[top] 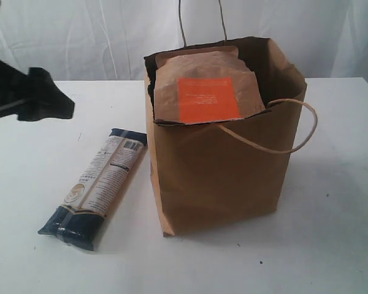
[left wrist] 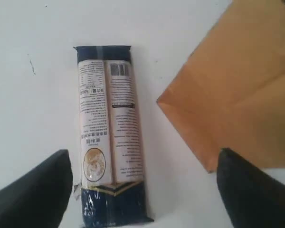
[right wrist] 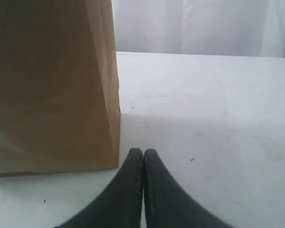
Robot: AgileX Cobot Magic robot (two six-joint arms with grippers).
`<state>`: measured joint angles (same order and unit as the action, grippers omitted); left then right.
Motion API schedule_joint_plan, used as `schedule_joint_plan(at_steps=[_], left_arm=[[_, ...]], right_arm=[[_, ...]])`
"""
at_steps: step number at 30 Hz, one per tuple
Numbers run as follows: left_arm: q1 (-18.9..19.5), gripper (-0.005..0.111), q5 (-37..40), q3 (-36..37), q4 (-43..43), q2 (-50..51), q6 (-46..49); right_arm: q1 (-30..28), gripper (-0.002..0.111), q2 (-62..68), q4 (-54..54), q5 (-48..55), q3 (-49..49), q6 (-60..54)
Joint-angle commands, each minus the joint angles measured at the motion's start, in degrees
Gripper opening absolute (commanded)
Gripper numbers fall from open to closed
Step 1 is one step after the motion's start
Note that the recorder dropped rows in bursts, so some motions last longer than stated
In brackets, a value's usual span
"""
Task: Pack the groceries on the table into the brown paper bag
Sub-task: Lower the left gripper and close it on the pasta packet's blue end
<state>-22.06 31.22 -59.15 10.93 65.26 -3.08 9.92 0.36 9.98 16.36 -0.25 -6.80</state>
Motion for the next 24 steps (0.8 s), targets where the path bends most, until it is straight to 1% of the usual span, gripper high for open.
schedule_joint_plan(at_steps=[1,2,3,6,10,14,19,24], left_arm=[[0.0,0.085,-5.7,-0.3,0.2,9.2,-1.2],[0.0,0.085,-6.6,-0.3,0.2,10.8,-1.2],[0.0,0.085,-8.4,-0.4,1.0,14.3,-2.1],[0.0,0.085,-8.5,-2.4,1.8,20.4,-2.1],[0.0,0.085,-10.8,-8.8,1.8,25.6,-1.6],[-1.0,0.085,-10.4,-15.0,1.6,31.2,0.6],[-1.4,0.085,-10.4,-19.5,0.9,37.9,0.6],[-1.5,0.085,-10.6,-22.2,-1.2,44.6,0.6]], right_arm=[[-0.3,0.0,-0.4,-0.3,-0.7,0.3,0.1],[-0.3,0.0,-0.4,-0.3,-0.7,0.3,0.1],[-0.3,0.0,-0.4,-0.3,-0.7,0.3,0.1],[-0.3,0.0,-0.4,-0.3,-0.7,0.3,0.1],[-0.3,0.0,-0.4,-0.3,-0.7,0.3,0.1],[-0.3,0.0,-0.4,-0.3,-0.7,0.3,0.1],[-0.3,0.0,-0.4,-0.3,-0.7,0.3,0.1],[-0.3,0.0,-0.4,-0.3,-0.7,0.3,0.1]])
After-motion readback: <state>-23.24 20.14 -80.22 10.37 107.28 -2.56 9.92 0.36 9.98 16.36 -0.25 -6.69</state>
